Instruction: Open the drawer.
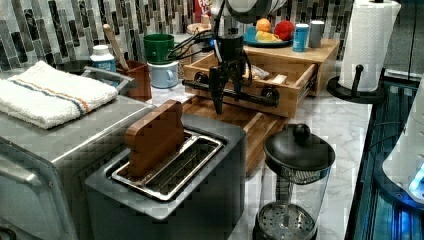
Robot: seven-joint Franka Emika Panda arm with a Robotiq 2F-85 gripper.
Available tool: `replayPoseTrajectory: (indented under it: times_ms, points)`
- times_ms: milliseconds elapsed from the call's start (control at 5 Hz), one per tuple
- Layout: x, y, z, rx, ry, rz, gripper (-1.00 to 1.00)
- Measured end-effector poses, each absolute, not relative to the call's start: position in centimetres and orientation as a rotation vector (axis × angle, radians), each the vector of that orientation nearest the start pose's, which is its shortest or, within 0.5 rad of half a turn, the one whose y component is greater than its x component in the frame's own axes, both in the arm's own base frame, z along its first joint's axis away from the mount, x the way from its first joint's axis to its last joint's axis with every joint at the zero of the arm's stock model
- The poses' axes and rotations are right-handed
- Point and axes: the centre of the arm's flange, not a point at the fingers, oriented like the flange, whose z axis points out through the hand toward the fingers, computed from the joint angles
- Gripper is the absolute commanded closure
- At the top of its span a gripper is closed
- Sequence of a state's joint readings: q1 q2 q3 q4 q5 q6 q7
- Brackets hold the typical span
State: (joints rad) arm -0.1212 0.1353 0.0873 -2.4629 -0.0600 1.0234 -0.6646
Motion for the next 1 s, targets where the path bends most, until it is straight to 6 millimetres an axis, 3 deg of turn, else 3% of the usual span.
replayPoseTrajectory:
  times_ms: [1000]
  points:
    - [47.82,-1.81,24.21,-3.144,0.243,0.057,-1.0]
